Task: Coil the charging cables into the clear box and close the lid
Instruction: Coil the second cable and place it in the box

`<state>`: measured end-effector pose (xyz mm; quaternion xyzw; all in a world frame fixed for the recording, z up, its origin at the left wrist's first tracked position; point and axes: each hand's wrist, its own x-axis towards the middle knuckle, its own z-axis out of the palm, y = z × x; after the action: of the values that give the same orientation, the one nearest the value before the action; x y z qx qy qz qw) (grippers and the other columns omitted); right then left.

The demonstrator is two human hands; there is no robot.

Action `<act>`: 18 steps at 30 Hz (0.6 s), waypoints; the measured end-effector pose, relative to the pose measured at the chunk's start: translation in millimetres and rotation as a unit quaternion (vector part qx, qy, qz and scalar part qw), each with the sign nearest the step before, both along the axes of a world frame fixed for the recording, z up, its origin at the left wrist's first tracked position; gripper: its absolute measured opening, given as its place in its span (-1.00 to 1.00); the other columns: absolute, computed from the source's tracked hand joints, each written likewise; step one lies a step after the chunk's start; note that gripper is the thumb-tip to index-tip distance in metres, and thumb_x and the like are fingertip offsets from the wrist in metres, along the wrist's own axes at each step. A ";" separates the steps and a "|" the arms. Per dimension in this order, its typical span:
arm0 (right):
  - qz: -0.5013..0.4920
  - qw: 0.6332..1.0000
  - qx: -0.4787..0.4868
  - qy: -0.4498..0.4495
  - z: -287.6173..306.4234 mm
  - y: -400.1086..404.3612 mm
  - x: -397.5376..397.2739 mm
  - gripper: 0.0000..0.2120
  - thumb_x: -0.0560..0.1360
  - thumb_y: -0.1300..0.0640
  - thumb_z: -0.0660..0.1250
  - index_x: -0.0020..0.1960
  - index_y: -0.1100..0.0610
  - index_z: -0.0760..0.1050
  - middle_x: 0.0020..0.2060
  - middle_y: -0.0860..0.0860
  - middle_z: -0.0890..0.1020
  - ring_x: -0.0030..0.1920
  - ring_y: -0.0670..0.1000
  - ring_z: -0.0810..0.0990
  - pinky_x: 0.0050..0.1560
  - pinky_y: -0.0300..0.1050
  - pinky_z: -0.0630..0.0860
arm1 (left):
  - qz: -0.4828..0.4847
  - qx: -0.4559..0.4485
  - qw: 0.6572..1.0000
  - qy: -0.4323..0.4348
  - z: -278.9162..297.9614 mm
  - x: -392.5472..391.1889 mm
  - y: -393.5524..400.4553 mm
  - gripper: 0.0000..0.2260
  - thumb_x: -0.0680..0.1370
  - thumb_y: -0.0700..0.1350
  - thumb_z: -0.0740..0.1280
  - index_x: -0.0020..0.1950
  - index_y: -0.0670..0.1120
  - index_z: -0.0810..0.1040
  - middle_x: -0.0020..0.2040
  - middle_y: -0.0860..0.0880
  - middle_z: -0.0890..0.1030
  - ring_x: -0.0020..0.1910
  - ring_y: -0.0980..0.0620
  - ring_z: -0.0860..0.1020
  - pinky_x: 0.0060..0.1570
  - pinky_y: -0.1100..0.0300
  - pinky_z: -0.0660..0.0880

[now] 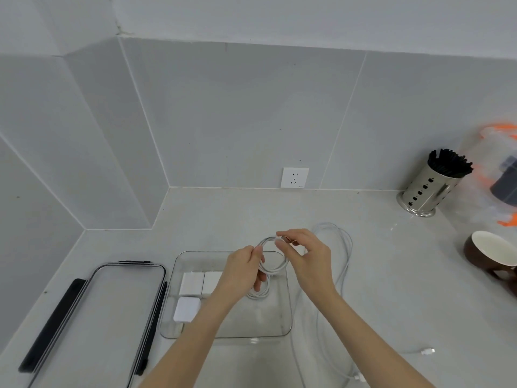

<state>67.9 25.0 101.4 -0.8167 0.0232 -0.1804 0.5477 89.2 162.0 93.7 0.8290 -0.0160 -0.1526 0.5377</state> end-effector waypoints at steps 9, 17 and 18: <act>0.019 0.978 0.198 0.066 7.3 -8.8 2.0 -0.90 0.48 0.29 0.32 -0.11 0.12 0.58 -0.23 0.05 0.68 -0.18 -0.09 0.67 -0.10 -0.31 0.58 | -0.010 -0.078 0.997 0.012 3.5 6.9 11.4 -0.67 0.61 -0.02 0.10 -0.33 -0.06 0.40 -0.45 -0.08 0.51 -0.56 0.09 0.43 -0.53 0.31 0.30; 0.058 0.917 0.357 0.170 0.8 -17.0 4.8 -0.90 0.53 0.28 0.23 -0.12 0.17 0.49 -0.17 0.06 0.70 -0.09 0.08 0.65 0.01 -0.12 0.59 | -0.031 -0.026 0.999 -0.033 -0.9 5.0 8.1 -0.67 0.62 -0.02 0.07 -0.29 -0.09 0.40 -0.38 -0.07 0.53 -0.38 0.03 0.47 -0.43 0.37 0.34; 0.060 0.922 0.334 0.185 1.3 -16.7 4.5 -0.90 0.54 0.26 0.23 -0.14 0.15 0.47 -0.17 0.08 0.68 -0.10 0.10 0.64 0.00 -0.09 0.59 | -0.032 -0.033 0.998 -0.036 0.7 3.6 6.6 -0.67 0.62 -0.03 0.07 -0.28 -0.11 0.40 -0.38 -0.08 0.52 -0.40 0.03 0.47 -0.46 0.40 0.33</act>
<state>72.3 8.2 102.7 -0.6052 0.1336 0.0251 0.7844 92.8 168.6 94.4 0.8150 -0.0671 -0.1395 0.5584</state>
